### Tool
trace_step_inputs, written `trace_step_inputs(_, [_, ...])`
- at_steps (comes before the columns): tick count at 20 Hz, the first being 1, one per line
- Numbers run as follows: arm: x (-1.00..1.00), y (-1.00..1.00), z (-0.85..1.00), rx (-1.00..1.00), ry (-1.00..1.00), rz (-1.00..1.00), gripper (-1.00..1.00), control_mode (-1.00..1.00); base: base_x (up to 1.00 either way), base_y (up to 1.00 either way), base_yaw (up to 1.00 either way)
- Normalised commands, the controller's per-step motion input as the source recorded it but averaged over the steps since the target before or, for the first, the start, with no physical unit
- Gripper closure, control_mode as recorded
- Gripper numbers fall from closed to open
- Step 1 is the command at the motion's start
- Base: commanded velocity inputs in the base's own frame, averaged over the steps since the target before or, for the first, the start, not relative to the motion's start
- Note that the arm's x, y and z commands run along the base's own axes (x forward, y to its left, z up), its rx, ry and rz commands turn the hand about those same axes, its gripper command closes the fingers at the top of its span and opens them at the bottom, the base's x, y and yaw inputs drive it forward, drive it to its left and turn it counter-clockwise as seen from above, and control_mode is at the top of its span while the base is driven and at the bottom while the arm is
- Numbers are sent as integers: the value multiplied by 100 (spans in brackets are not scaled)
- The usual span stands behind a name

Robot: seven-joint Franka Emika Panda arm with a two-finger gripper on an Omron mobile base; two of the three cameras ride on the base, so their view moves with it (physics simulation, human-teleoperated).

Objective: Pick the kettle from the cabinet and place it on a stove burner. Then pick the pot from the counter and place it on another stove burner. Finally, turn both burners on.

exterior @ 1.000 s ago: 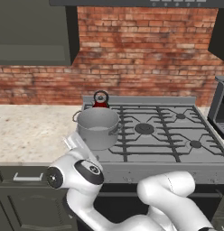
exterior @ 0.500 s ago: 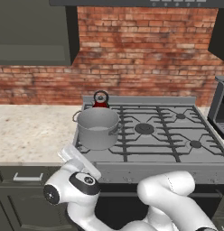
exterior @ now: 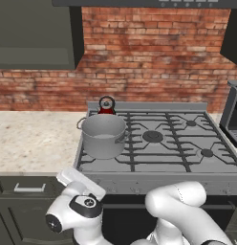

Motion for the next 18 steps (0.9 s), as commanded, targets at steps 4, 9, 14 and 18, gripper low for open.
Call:
trace_step_inputs(4, [2,9,-41,-12,1,2,-100,-100,0,0,0])
trace_step_inputs(9, [4,6,-35,-8,1,0,-100,-100,0,0,0])
trace_step_inputs(14, [7,9,-47,-9,4,0,-100,-100,0,0,0])
trace_step_inputs(18, [4,0,-40,-8,3,0,-100,-100,0,0,0])
